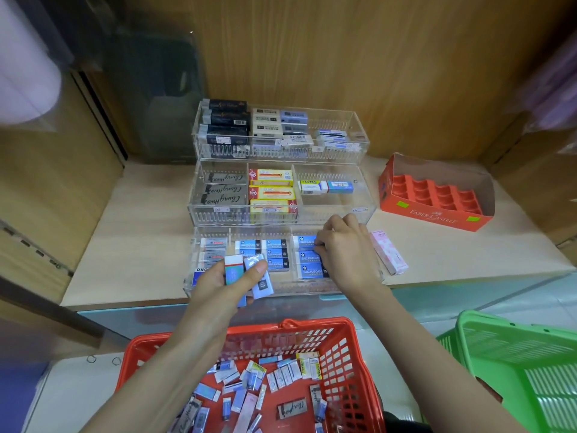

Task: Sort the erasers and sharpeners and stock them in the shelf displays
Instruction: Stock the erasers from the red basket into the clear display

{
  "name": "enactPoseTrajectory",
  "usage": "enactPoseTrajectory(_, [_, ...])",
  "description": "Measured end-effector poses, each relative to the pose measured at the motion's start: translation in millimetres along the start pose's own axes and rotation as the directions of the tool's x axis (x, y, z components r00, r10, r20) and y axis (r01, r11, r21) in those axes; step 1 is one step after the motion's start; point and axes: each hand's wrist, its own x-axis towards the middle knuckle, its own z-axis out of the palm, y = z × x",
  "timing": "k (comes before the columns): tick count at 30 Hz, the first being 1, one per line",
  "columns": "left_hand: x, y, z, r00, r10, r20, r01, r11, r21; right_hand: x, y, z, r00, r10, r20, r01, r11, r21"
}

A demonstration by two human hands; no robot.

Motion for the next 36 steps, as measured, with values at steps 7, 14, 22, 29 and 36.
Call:
enactPoseTrajectory(7, [-4, 2, -1, 0.998, -0.047, 0.045, 0.046, 0.999, 0.014, -2, -2, -17, 0.988, -0.038, 0.152, 0.026, 0.997, 0.075])
enactPoseTrajectory(14, [-7, 4, -3, 0.988, -0.142, 0.059, 0.151, 0.970, -0.191, -59, -45, -53, 0.956, 0.006, 0.293, -0.197, 0.752, 0.629])
enactPoseTrajectory(22, [-14, 11, -1, 0.978, -0.123, 0.168, 0.175, 0.924, -0.340, -64, -70, -59, 0.995, 0.007, 0.104, -0.078, 0.707, 0.703])
enactPoseTrajectory(29, [-15, 10, -4, 0.986, -0.131, 0.102, 0.153, 0.955, -0.255, -60, -64, -55, 0.998, 0.033, -0.059, 0.013, 0.766, 0.642])
enactPoseTrajectory(36, [-15, 12, 1, 0.999, 0.037, -0.036, -0.039, 0.998, -0.054, -61, -67, -65, 0.987, -0.031, 0.157, -0.103, 0.624, 0.775])
